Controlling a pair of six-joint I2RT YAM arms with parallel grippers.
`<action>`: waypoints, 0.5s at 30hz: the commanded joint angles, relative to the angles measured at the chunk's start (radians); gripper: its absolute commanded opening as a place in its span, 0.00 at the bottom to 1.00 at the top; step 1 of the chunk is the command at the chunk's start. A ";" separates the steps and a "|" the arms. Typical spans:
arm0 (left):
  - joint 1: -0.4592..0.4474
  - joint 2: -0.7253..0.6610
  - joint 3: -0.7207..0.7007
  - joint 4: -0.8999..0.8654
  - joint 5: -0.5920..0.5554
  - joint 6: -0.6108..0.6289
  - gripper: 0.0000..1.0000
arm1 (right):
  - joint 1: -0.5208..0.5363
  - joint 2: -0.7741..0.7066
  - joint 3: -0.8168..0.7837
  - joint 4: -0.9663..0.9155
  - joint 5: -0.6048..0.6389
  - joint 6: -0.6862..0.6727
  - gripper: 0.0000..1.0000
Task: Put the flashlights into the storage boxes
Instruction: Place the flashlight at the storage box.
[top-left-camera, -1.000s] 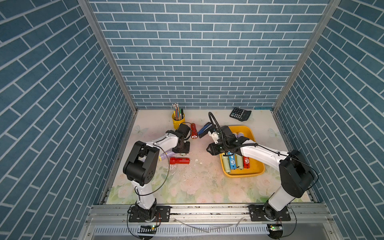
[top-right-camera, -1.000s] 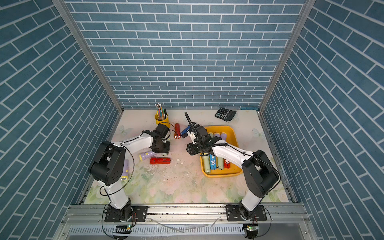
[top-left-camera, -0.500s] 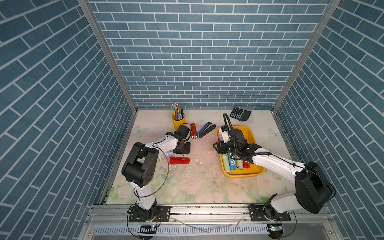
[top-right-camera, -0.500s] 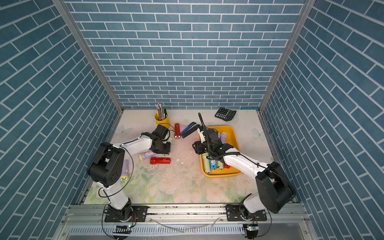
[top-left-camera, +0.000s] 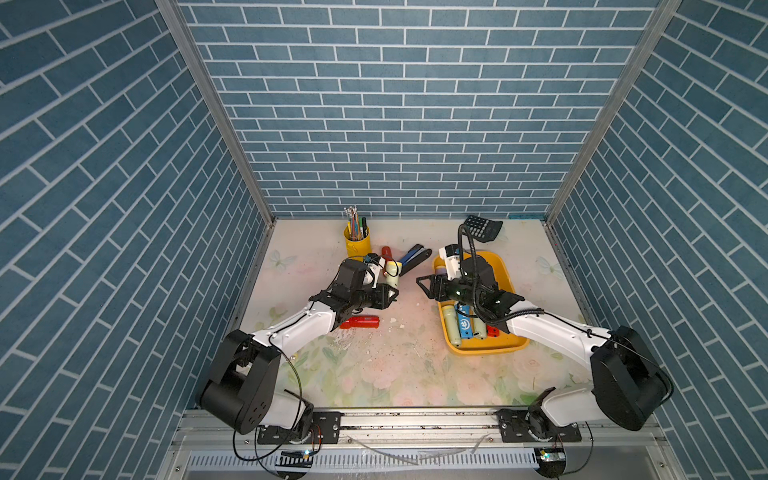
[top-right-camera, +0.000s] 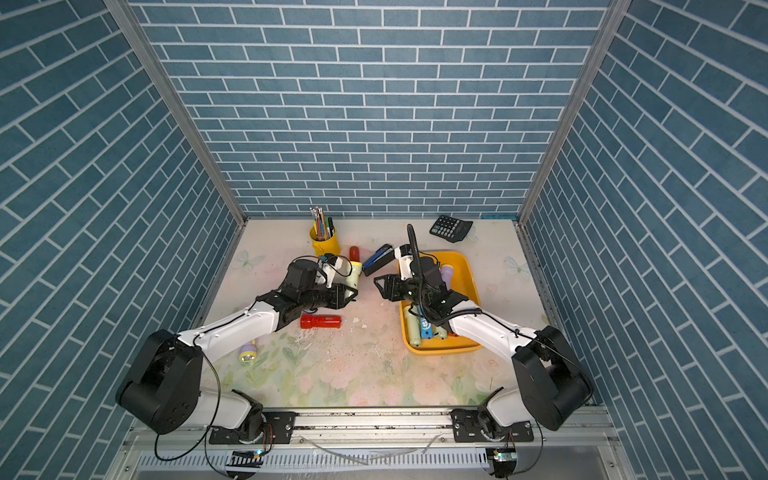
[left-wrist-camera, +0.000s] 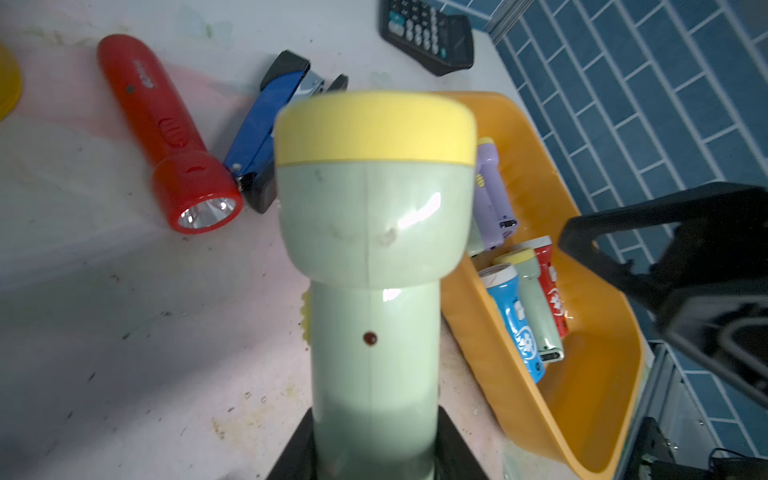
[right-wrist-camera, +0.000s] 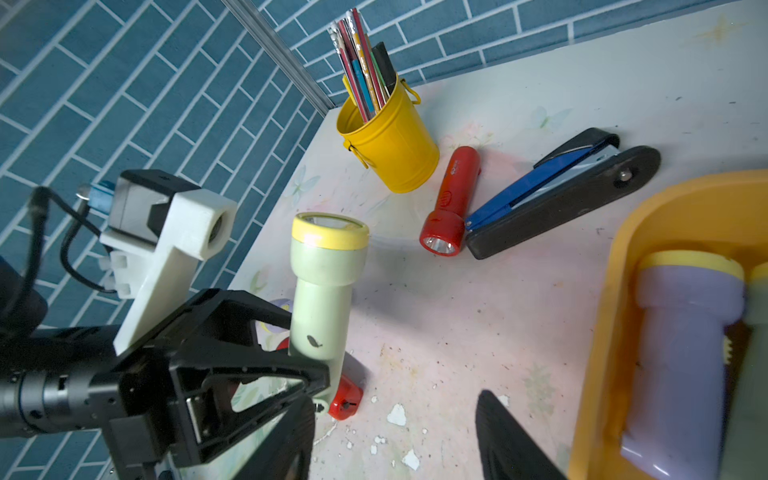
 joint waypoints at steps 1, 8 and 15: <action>-0.006 -0.032 -0.028 0.154 0.065 -0.010 0.31 | 0.018 0.026 0.009 0.100 -0.045 0.084 0.64; -0.025 -0.043 -0.041 0.201 0.090 -0.005 0.31 | 0.042 0.075 0.037 0.148 -0.031 0.164 0.65; -0.036 -0.044 -0.034 0.161 0.055 0.018 0.32 | 0.062 0.120 0.054 0.232 -0.048 0.243 0.64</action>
